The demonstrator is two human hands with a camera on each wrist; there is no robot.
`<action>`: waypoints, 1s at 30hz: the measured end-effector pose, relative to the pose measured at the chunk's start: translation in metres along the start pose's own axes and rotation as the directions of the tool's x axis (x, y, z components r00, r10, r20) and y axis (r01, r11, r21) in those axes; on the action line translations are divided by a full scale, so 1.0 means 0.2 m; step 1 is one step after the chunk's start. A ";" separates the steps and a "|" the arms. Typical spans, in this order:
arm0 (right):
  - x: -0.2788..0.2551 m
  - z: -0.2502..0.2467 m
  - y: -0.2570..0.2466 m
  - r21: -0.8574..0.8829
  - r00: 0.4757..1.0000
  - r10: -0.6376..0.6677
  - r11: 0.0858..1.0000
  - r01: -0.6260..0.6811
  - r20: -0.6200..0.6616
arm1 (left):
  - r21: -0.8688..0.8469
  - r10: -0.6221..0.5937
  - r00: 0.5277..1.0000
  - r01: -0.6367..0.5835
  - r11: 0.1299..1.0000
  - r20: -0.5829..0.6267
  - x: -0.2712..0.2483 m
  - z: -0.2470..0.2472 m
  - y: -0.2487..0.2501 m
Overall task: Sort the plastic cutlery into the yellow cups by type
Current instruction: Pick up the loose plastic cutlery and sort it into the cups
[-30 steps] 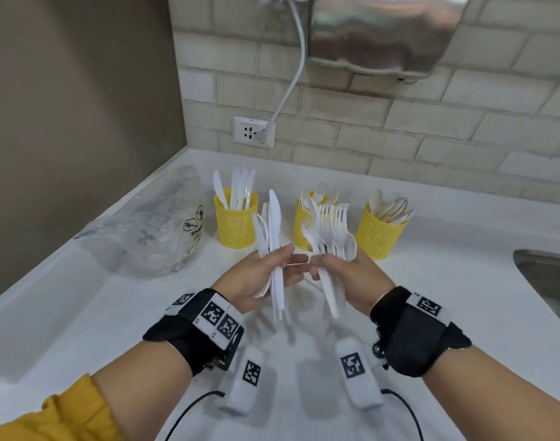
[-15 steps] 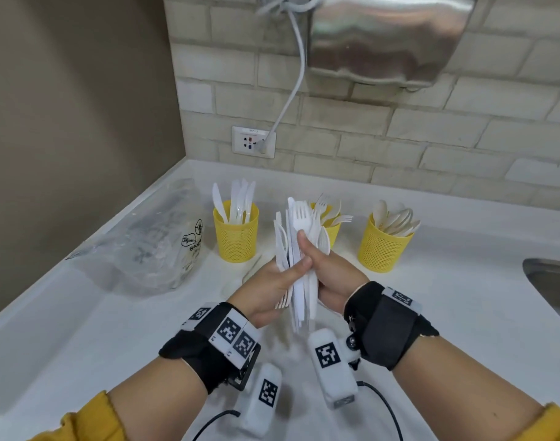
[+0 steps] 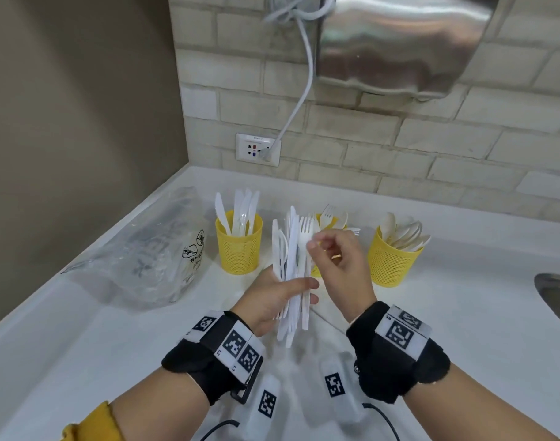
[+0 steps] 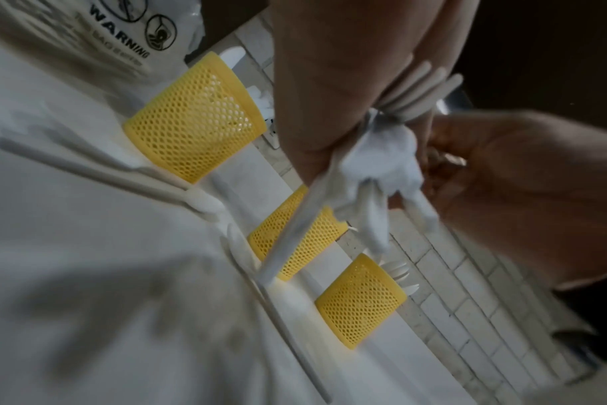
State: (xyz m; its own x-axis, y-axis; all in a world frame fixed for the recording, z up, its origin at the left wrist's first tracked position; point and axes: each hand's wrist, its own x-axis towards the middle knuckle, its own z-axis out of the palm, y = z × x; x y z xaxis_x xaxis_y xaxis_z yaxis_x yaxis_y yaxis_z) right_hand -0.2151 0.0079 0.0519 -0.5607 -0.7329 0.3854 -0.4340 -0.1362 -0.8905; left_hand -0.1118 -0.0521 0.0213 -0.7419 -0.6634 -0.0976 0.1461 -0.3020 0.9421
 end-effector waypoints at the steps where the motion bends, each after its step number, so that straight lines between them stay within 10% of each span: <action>1: 0.00 0.01 -0.01 -0.040 0.998 -0.019 0.999 0.021 0.053 | 0.002 0.025 1.000 -0.025 1.000 0.004 0.00 0.01 0.00; 11: 0.03 0.02 -0.06 -0.299 0.972 0.132 0.952 -0.068 0.197 | 0.003 0.092 0.994 -0.092 0.996 0.064 -0.02 0.02 0.00; 18: 0.05 -0.02 -0.07 0.125 0.901 0.337 0.916 -0.381 0.275 | -0.080 0.039 0.997 -0.045 0.996 -0.067 -0.03 0.05 -0.02; 30: 0.10 -0.19 -0.16 0.456 0.982 0.050 0.889 0.039 -0.182 | -0.149 0.027 0.986 -0.052 0.988 -0.165 -0.01 -0.02 0.02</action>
State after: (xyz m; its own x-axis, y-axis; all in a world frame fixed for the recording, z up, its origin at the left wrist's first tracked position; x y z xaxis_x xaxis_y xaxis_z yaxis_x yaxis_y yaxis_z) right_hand -0.2395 0.0233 0.0967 -0.7006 -0.6053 0.3779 -0.0864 -0.4537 -0.8870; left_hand -0.1061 -0.0543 0.0235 -0.6197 -0.7751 -0.1235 0.2802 -0.3654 0.8877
